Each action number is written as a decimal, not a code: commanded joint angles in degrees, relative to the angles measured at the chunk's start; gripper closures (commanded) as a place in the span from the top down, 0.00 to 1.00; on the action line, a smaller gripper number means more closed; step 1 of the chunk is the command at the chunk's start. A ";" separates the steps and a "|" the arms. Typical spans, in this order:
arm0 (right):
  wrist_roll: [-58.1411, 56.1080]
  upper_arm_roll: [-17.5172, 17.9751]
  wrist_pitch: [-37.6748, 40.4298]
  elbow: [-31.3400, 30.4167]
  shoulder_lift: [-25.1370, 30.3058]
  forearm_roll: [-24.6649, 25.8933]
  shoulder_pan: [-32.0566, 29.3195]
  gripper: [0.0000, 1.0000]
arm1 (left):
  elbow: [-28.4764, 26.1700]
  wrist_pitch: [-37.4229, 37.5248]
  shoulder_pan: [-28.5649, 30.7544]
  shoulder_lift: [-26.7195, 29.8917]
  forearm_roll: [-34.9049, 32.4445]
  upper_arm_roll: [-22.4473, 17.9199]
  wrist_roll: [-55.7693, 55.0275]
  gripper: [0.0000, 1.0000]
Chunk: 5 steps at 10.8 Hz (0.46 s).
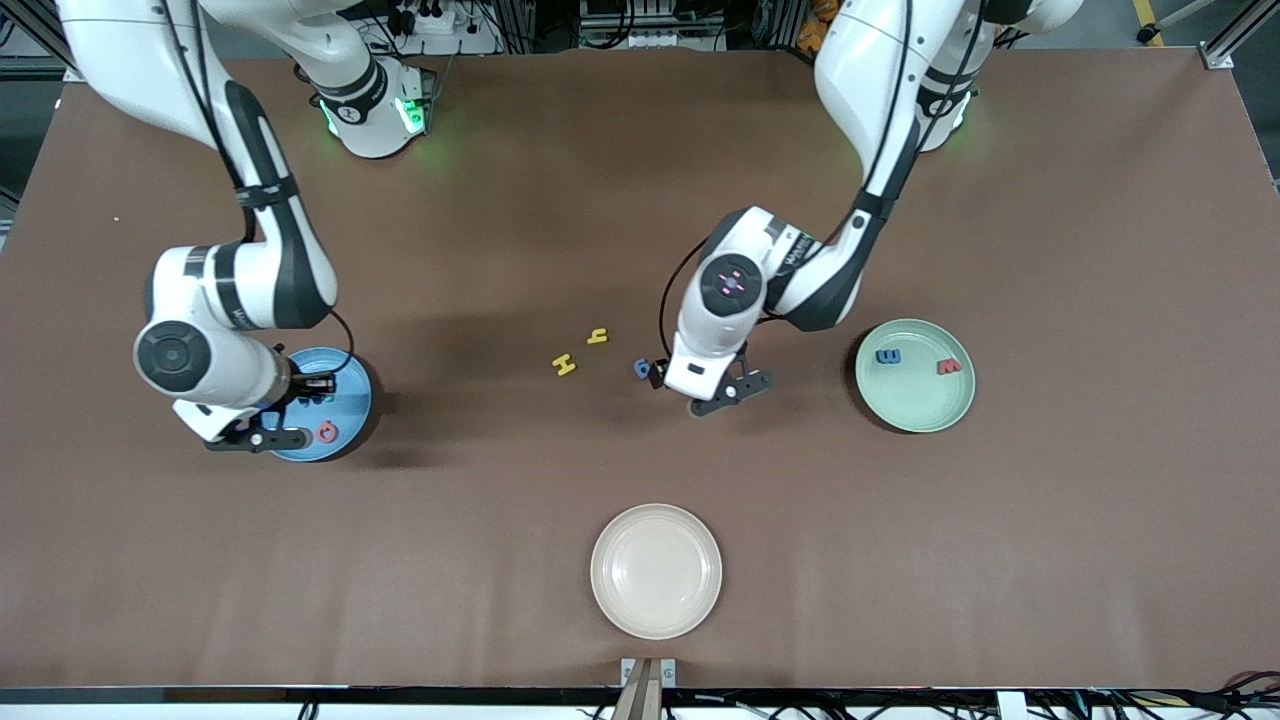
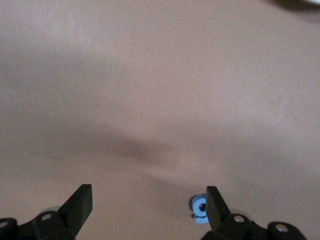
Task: Sort uppercase to blue plate, lowercase to green plate
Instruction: 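Drop the M on the blue plate while the left gripper reaches the g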
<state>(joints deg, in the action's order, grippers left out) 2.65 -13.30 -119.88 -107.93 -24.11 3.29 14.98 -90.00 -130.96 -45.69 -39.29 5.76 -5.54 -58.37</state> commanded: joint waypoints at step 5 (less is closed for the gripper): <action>-0.28 1.34 -2.90 -1.32 -0.67 0.32 -2.06 1.00 | 3.69 -5.62 -8.62 -4.12 -6.72 -4.21 -1.06 1.00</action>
<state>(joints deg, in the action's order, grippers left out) 2.57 -13.23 -121.59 -108.75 -24.56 3.31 14.33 -87.90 -135.09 -53.64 -41.17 0.75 -8.65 -59.84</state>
